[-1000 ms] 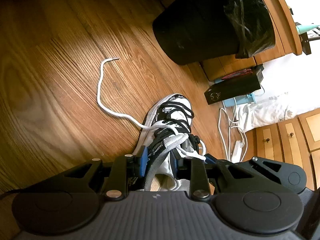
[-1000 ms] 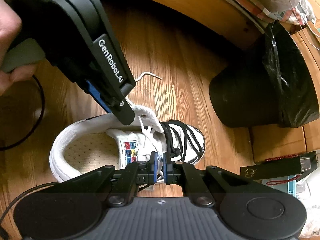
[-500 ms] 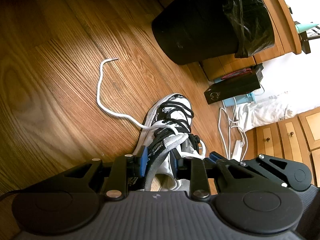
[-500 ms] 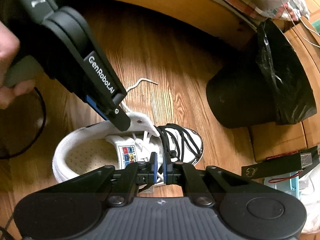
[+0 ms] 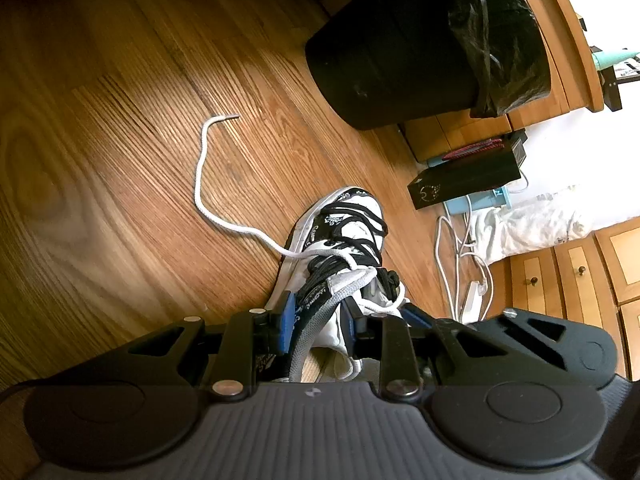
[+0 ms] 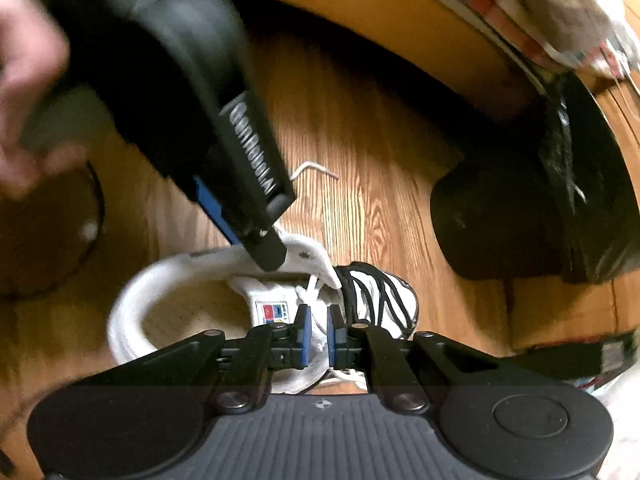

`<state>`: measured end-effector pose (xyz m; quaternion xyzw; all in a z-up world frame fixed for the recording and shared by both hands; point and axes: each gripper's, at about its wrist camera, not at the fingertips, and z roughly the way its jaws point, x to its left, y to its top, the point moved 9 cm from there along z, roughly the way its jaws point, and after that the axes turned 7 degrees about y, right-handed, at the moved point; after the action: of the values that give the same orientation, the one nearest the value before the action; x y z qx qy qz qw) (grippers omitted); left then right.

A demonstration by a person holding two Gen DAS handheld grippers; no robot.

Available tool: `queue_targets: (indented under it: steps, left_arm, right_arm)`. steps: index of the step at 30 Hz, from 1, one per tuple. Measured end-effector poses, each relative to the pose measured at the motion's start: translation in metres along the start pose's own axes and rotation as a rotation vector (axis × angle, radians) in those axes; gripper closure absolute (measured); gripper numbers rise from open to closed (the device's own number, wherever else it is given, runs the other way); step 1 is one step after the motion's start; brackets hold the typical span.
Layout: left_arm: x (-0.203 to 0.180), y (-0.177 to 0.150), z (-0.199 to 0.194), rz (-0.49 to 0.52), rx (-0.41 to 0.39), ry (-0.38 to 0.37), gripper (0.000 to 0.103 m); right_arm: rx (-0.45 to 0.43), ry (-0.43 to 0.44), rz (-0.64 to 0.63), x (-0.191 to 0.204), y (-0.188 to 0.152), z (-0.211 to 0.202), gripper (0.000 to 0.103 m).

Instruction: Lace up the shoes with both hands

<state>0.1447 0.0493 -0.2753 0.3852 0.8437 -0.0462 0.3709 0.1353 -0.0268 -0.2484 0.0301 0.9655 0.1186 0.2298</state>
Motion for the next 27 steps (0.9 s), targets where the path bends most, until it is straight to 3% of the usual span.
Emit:
queue_targets:
  steps: [7,9,12,15,19,27]
  left_arm:
    - [-0.001,0.000,-0.001,0.007,0.001,0.004,0.075]
    - [0.000,0.000,-0.001,0.002,0.001,0.001,0.075]
    - [0.000,0.000,-0.001,0.001,0.001,0.000,0.075]
    - [0.000,0.000,-0.001,-0.006,0.002,-0.001,0.074]
    - [0.000,0.000,0.000,-0.010,0.001,-0.001,0.074]
    - [0.002,0.000,0.000,-0.032,-0.002,-0.008,0.074]
  right_arm:
    - [0.032,-0.044,-0.099,0.011,0.007,0.014,0.092]
    - [0.036,-0.047,-0.109,0.013,0.009,0.017,0.084]
    - [0.051,-0.053,-0.132,0.017,0.010,0.024,0.084]
    - [0.063,-0.071,-0.139,0.018,0.009,0.033,0.085]
    - [0.068,-0.073,-0.135,0.021,0.010,0.034,0.098]
    - [-0.001,-0.026,-0.036,0.014,0.015,0.003,0.099]
